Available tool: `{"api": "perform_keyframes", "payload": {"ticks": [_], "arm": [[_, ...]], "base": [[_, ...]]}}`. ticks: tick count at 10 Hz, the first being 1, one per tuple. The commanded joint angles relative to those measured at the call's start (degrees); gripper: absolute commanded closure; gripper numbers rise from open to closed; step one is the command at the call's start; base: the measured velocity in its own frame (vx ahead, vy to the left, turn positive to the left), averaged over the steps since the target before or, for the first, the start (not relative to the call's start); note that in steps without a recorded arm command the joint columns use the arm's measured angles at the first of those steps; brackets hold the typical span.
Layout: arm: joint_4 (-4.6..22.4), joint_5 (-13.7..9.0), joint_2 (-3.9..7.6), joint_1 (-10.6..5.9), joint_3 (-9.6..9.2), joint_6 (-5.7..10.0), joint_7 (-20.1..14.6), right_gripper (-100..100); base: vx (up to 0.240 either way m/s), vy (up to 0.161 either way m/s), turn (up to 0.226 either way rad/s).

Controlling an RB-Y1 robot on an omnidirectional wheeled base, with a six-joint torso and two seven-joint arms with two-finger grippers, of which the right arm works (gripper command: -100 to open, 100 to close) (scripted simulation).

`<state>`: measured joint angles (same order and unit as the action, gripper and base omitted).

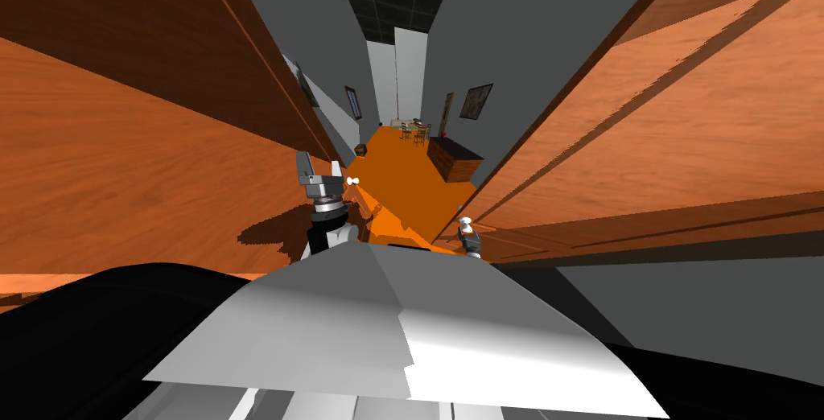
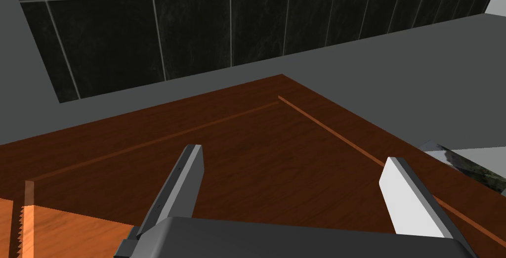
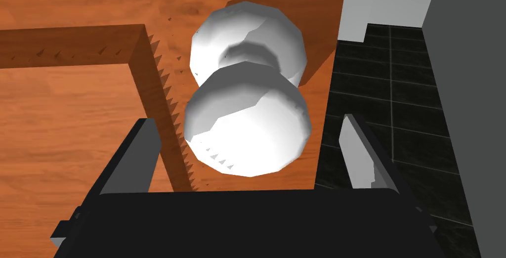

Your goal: Push the door open

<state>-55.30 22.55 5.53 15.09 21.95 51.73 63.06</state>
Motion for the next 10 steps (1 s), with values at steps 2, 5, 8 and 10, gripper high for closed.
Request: {"api": "perform_keyframes", "payload": {"ticks": [2,5,8,10], "arm": [[0.0,0.0,0.0,0.0,0.0,0.0,0.0,100],[0.0,0.0,0.0,0.0,0.0,0.0,0.0,100],[0.3,-0.5,0.01,-0.1,-0.17,-0.2,-1.7,100],[0.5,-1.0,0.03,-0.29,-0.29,-0.21,-3.4,100]], "base": [[0.042,-0.011,0.005],[-0.027,0.006,0.001],[0.0,0.0,-0.001],[0.015,-0.005,-0.003]]}}
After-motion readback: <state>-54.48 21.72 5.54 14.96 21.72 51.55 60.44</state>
